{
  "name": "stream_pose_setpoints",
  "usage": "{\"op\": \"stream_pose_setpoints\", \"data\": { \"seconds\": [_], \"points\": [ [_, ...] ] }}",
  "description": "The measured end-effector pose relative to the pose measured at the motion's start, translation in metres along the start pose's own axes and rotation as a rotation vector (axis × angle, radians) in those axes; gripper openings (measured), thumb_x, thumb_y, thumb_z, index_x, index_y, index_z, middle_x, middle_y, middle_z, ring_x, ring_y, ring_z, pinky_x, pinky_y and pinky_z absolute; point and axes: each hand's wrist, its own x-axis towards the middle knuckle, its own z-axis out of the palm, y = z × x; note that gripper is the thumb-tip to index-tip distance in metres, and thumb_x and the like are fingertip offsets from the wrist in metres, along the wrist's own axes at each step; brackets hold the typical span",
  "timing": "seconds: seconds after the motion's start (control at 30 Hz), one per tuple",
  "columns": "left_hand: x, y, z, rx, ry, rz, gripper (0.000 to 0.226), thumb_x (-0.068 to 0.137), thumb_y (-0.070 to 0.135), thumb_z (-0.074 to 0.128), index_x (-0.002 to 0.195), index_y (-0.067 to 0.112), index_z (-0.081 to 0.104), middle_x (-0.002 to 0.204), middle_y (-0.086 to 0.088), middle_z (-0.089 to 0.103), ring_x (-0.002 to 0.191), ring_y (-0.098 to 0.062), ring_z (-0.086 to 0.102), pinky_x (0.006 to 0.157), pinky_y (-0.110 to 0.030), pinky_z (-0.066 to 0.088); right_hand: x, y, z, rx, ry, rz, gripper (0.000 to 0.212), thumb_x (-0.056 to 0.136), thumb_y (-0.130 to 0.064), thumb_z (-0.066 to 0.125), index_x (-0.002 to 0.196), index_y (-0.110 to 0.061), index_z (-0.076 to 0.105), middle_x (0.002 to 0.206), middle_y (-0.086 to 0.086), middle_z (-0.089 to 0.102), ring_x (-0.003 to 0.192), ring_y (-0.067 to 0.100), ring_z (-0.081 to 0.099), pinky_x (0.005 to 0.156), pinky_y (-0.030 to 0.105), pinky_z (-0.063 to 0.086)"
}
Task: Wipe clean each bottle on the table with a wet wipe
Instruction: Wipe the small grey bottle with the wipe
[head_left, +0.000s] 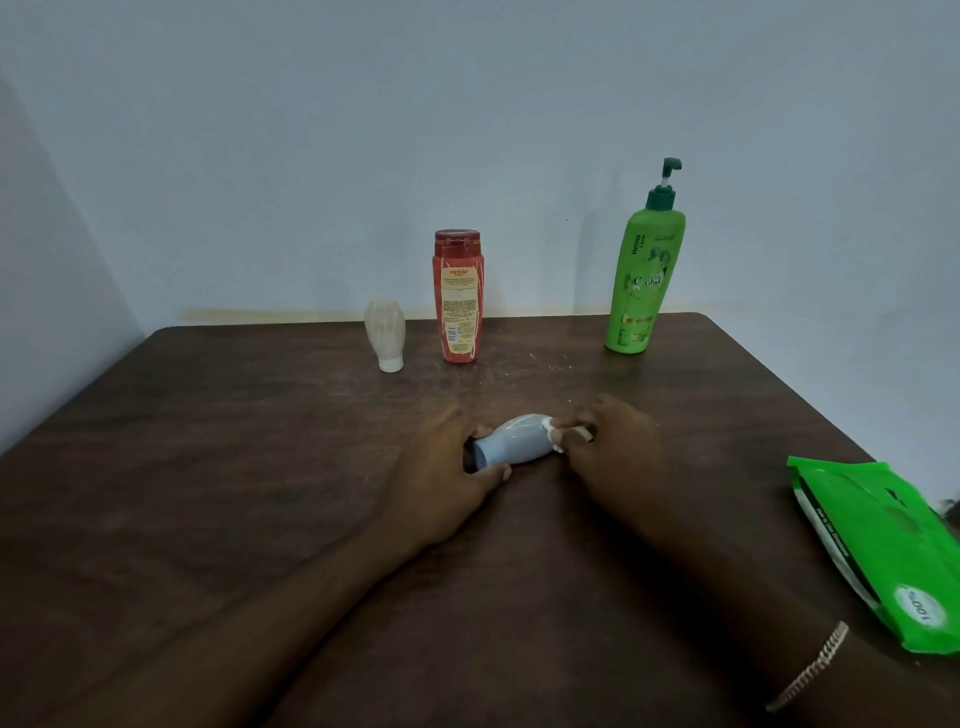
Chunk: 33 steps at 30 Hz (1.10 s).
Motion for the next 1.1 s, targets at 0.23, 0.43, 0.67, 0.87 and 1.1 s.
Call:
{"op": "stream_pose_setpoints", "data": {
  "seconds": [0.23,0.43,0.67,0.87,1.1],
  "points": [
    [-0.001,0.001,0.000,-0.025,0.022,0.016,0.029,0.081,0.040,0.079,0.092,0.023,0.058,0.092,0.010,0.055,0.081,-0.005,0.051,0.065,-0.020,0.037,-0.019,-0.033,0.018,0.040,-0.069,-0.208,0.018,0.091,-0.012,0.062,0.102,-0.012,0.076,0.106,0.007,0.068,0.098,0.019,0.062,0.089,0.023,0.043],
    [0.001,0.000,-0.001,-0.023,0.035,0.103,0.033,0.077,0.031,0.083,0.098,0.017,0.061,0.099,0.006,0.055,0.089,-0.007,0.051,0.076,-0.028,0.047,0.003,0.004,-0.008,0.046,0.049,0.010,0.017,0.088,-0.017,0.069,0.103,-0.016,0.077,0.099,0.007,0.073,0.064,-0.004,0.046,0.064,0.000,0.034],
    [0.001,0.001,0.000,-0.016,0.051,0.121,0.031,0.076,0.029,0.082,0.095,0.018,0.060,0.098,0.007,0.054,0.090,-0.010,0.049,0.075,-0.025,0.044,-0.008,-0.016,0.015,0.029,0.050,-0.105,0.014,0.088,-0.016,0.068,0.098,-0.014,0.077,0.100,0.003,0.068,0.089,0.014,0.060,0.077,0.017,0.036],
    [-0.001,0.004,-0.002,-0.009,0.053,0.196,0.033,0.077,0.021,0.082,0.103,0.022,0.062,0.101,0.016,0.047,0.094,-0.002,0.042,0.076,-0.013,0.034,0.002,0.000,-0.002,0.180,0.130,0.054,0.014,0.083,-0.018,0.073,0.094,-0.020,0.080,0.088,-0.004,0.075,0.072,-0.002,0.060,0.062,-0.002,0.037],
    [-0.002,0.004,-0.001,0.025,0.058,0.233,0.037,0.074,0.018,0.082,0.105,0.023,0.063,0.103,0.016,0.048,0.096,-0.002,0.041,0.077,-0.013,0.034,-0.006,-0.023,0.020,0.015,0.060,-0.140,0.018,0.092,-0.017,0.063,0.104,-0.008,0.074,0.102,0.008,0.066,0.092,0.017,0.058,0.081,0.023,0.040]
  ]
}}
